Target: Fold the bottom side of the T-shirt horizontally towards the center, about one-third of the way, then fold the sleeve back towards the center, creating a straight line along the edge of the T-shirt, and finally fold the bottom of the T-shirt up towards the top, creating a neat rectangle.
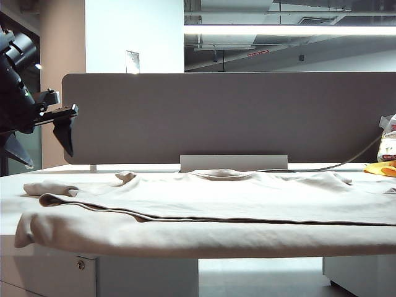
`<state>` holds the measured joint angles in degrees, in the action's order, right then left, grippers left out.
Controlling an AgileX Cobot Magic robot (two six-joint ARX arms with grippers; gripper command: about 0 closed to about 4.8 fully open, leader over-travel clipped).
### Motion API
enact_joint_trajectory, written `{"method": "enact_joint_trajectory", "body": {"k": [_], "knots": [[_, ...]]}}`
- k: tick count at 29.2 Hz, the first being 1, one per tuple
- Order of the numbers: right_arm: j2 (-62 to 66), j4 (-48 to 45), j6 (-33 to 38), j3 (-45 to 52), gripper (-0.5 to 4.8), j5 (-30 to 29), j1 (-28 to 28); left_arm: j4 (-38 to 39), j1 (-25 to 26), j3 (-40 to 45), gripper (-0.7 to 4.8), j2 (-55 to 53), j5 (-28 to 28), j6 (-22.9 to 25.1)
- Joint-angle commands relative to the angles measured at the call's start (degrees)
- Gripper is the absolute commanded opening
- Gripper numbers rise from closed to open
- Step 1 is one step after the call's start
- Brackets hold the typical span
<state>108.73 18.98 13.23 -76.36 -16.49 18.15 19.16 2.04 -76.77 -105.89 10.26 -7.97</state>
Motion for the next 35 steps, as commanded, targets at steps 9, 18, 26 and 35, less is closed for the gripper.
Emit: {"method": "enact_joint_trajectory", "body": {"k": [9,18,26,35], "knots": [[6.67,1.36,-2.99,-8.07,3.27,2.05,0.24,3.91,1.07,-6.19,4.26,-6.12,-1.51,3.30],[9.68,1.92,-4.26,-10.19,3.28,2.45,0.90,3.96,1.18,-7.98,4.25,-9.68,-3.87,4.59],[11.96,1.73,-4.26,-11.61,3.27,2.51,0.72,3.48,1.11,-8.96,3.31,-11.80,-4.48,4.59],[12.22,0.33,-4.26,-11.69,3.14,4.98,0.81,3.21,1.11,-9.16,3.07,-13.35,-4.48,4.59]]}}
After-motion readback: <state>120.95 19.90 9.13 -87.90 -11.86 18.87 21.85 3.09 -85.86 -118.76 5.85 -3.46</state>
